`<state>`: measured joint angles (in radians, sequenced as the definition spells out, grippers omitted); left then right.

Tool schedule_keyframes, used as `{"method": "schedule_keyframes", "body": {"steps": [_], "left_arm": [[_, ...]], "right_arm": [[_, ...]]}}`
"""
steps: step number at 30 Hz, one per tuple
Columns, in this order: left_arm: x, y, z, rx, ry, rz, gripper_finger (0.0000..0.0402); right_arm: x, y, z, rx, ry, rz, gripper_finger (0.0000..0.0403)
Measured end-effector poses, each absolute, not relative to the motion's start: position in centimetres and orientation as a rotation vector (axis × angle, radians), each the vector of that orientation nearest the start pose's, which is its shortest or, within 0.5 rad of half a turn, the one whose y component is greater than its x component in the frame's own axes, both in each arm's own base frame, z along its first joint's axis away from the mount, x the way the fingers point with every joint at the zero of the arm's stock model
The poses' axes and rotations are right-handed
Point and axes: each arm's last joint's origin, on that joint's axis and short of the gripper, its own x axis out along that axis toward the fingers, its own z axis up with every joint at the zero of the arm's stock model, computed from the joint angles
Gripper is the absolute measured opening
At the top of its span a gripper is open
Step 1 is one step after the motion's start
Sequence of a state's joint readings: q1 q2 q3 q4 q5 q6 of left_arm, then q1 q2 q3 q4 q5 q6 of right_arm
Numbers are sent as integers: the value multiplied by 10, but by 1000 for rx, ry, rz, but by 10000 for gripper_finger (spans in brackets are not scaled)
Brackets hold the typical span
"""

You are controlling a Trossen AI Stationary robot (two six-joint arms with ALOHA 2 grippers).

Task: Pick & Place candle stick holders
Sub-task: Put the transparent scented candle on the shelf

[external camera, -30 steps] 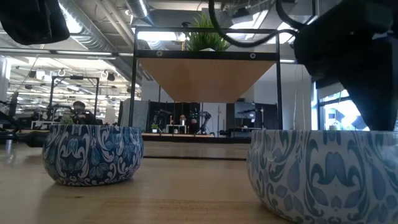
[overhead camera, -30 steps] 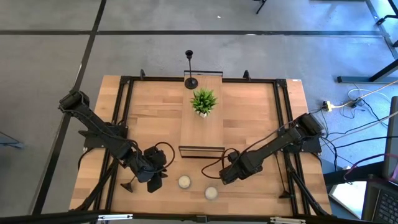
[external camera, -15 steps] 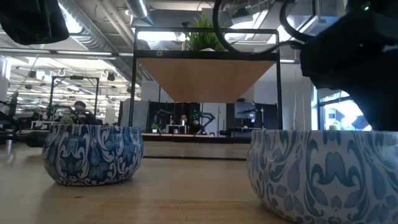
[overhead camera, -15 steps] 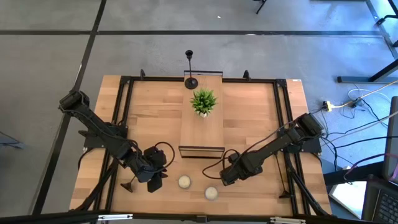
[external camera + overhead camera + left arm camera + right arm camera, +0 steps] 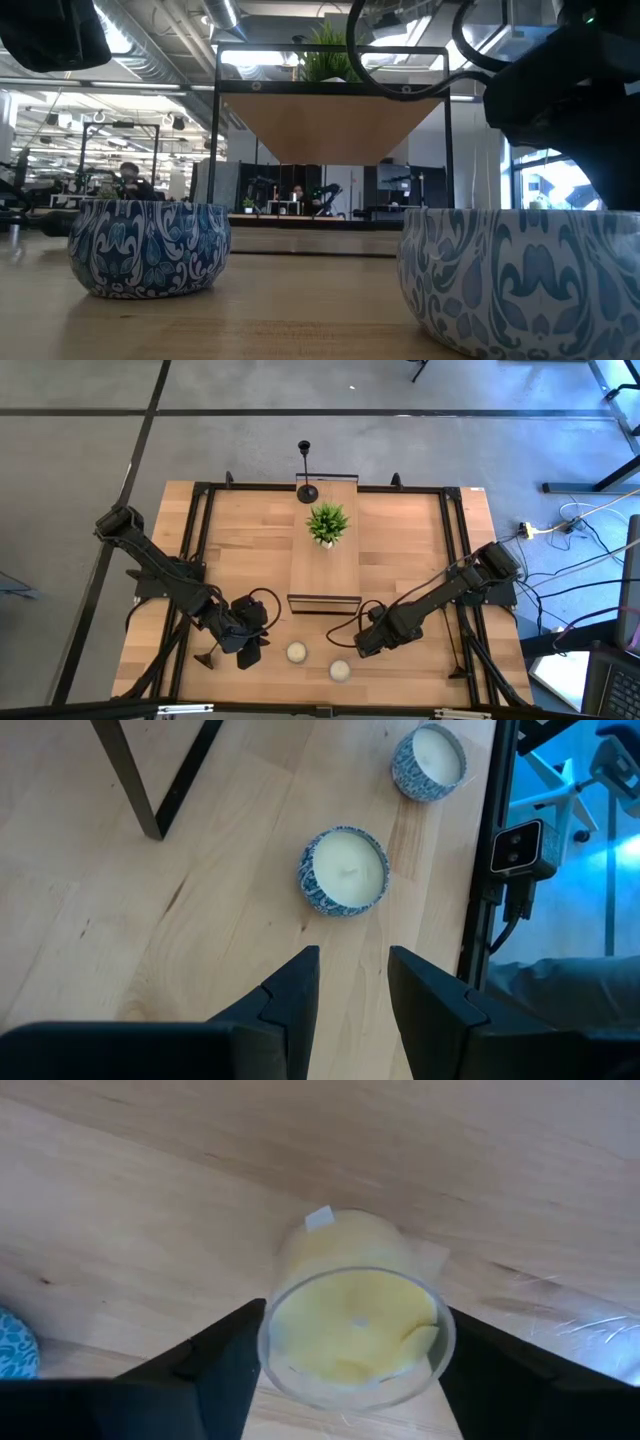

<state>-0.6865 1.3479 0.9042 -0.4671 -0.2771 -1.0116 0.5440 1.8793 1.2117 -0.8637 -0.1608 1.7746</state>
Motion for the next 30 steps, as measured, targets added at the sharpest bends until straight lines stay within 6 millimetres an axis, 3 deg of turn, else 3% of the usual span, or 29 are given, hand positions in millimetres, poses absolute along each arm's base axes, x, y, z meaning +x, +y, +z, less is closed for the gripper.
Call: {"method": "schedule_keyframes", "body": {"steps": [6,18,24,30], "left_arm": [[212,-163,234,-516,900,59,118],[212,-163,234,-496,903,50,118],[211,-163,234,-488,905,48,118],[211,-163,234,-486,906,49,118]], "right_arm": [[283,177,154,1059,1485,-889,228],[288,181,166,1085,1512,-864,239],[296,185,188,1057,1518,-817,237],[300,187,226,973,1544,-793,238]]}}
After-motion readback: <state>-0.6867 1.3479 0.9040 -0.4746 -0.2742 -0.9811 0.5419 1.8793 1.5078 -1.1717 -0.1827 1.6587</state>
